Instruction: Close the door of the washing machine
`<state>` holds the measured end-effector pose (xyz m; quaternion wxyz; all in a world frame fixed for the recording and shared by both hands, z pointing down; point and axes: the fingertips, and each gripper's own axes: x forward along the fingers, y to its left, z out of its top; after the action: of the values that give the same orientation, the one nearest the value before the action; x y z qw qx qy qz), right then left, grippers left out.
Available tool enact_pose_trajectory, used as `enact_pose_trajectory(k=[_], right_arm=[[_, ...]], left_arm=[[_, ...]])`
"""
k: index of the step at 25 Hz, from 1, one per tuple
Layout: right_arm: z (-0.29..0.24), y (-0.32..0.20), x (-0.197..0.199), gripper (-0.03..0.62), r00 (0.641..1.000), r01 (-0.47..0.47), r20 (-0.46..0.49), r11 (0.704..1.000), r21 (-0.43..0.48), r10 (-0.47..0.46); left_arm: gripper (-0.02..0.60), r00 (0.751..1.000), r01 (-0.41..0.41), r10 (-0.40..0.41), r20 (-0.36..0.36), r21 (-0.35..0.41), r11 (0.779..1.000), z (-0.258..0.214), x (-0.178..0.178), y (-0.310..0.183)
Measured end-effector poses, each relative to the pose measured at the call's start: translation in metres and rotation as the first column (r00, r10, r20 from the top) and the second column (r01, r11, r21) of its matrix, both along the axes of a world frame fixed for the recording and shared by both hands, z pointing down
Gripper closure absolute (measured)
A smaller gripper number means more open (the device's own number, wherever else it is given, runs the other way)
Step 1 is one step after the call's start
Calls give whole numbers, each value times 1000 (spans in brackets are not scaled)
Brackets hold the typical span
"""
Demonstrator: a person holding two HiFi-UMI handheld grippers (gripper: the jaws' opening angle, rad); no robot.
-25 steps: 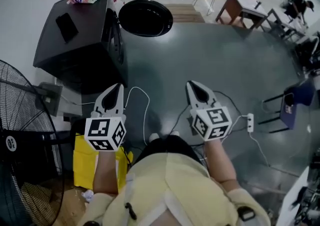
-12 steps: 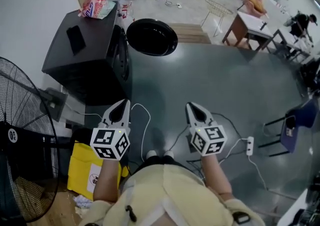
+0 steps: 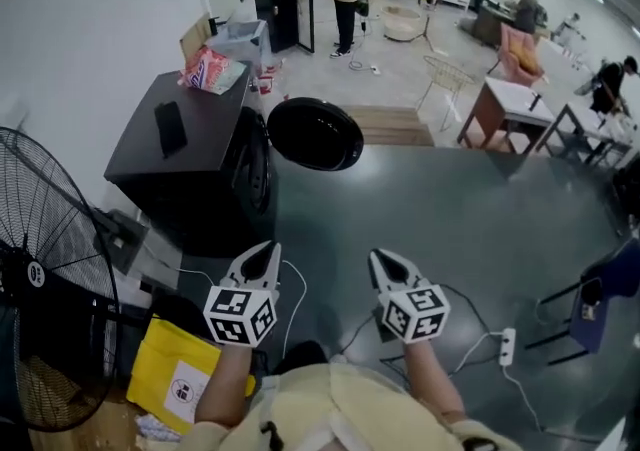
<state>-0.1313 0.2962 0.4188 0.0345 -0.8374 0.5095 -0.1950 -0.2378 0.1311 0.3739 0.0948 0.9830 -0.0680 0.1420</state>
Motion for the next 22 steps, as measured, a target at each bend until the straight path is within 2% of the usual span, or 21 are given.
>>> enact_pose_trajectory(k=[4, 9, 16, 22], right_arm=[[6, 2, 7, 588, 1000, 10, 17, 1000, 6, -10], [8, -7, 22, 588, 1000, 14, 14, 1000, 0, -14], [9, -45, 63, 588, 1000, 11, -18, 1000, -8, -11], [11, -95, 105, 586, 999, 7, -35, 1000, -20, -7]], left_arm=[[577, 1000, 13, -13, 18, -4, 1000, 5, 2, 3], [577, 1000, 26, -26, -1, -28, 999, 6, 21, -10], [577, 999, -20, 18, 34, 75, 997, 16, 70, -42], [577, 998, -32, 27, 59, 93, 995, 21, 103, -88]])
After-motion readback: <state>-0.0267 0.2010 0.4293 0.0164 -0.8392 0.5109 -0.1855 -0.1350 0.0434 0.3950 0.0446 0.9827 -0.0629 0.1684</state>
